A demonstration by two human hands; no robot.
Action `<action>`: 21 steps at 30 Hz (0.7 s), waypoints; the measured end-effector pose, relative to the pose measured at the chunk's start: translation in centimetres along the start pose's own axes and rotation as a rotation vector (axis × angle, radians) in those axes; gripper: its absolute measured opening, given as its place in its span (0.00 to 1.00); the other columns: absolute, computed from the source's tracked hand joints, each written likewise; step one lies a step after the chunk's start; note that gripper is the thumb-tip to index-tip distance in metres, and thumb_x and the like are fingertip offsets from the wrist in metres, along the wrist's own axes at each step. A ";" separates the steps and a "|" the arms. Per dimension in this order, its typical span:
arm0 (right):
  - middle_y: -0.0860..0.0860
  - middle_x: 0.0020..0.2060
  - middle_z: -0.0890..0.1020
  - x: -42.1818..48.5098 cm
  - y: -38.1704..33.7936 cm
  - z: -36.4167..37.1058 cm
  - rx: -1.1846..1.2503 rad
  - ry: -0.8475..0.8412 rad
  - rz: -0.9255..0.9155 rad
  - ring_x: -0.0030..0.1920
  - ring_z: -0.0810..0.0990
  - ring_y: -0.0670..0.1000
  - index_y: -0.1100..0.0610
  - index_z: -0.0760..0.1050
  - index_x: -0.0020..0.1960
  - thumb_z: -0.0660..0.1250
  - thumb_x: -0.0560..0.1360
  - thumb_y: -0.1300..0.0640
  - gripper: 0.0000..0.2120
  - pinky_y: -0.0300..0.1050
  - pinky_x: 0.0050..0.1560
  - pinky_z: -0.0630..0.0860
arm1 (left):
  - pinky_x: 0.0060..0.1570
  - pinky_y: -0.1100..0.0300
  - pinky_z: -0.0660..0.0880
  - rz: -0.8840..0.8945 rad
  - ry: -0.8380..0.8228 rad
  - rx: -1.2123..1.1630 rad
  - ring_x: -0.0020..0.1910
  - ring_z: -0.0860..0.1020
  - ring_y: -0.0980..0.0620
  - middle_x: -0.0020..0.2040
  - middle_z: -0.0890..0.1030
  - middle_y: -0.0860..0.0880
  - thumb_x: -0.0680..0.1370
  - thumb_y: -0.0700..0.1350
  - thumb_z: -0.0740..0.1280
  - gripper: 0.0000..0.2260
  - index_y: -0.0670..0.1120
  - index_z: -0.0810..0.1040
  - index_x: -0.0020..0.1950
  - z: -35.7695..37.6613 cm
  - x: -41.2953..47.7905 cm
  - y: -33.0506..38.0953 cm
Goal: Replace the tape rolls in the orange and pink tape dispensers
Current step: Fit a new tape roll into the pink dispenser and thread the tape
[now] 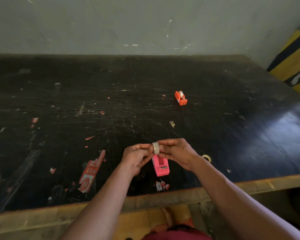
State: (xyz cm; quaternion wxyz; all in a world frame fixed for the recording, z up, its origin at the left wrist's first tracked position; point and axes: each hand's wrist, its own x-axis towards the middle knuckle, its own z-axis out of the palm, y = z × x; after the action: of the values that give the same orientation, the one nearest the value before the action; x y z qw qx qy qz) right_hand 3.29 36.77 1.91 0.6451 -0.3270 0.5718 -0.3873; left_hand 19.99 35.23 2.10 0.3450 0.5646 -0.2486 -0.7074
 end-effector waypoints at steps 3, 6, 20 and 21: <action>0.59 0.55 0.84 0.9 -0.4 0.2 0.006 0.023 -0.021 0.54 0.85 0.54 0.62 0.81 0.57 0.67 0.77 0.67 0.10 0.47 0.55 0.82 | 0.41 0.61 0.79 0.011 -0.003 -0.032 0.45 0.84 0.50 0.47 0.85 0.42 0.77 0.29 0.68 0.08 0.41 0.82 0.48 0.0 0.5 0.8; 0.59 0.55 0.84 1.3 -1.2 -0.2 -0.013 0.025 -0.024 0.55 0.85 0.54 0.64 0.80 0.58 0.67 0.77 0.67 0.11 0.48 0.57 0.81 | 0.42 0.60 0.80 0.012 -0.006 -0.019 0.46 0.84 0.49 0.47 0.85 0.42 0.77 0.28 0.67 0.09 0.40 0.82 0.49 0.5 1.2 1.4; 0.57 0.51 0.86 3.2 1.1 -2.4 -0.136 0.098 0.180 0.49 0.87 0.51 0.63 0.83 0.55 0.69 0.75 0.67 0.09 0.46 0.50 0.84 | 0.45 0.56 0.83 -0.077 0.113 0.287 0.47 0.85 0.47 0.49 0.85 0.41 0.74 0.29 0.70 0.09 0.40 0.83 0.49 2.4 4.2 -1.0; 0.57 0.50 0.86 3.3 1.2 -2.3 -0.150 0.112 0.184 0.49 0.87 0.51 0.63 0.83 0.54 0.69 0.75 0.67 0.09 0.46 0.51 0.84 | 0.44 0.57 0.83 -0.072 0.135 0.313 0.46 0.85 0.48 0.49 0.85 0.41 0.74 0.29 0.70 0.08 0.40 0.83 0.50 2.6 4.3 -1.2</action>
State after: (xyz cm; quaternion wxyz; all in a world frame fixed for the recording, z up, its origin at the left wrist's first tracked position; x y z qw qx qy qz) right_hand 1.36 34.48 -1.06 0.6185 -0.2985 0.6619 -0.3004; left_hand 16.72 32.58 -0.88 0.2435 0.6660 -0.3116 -0.6325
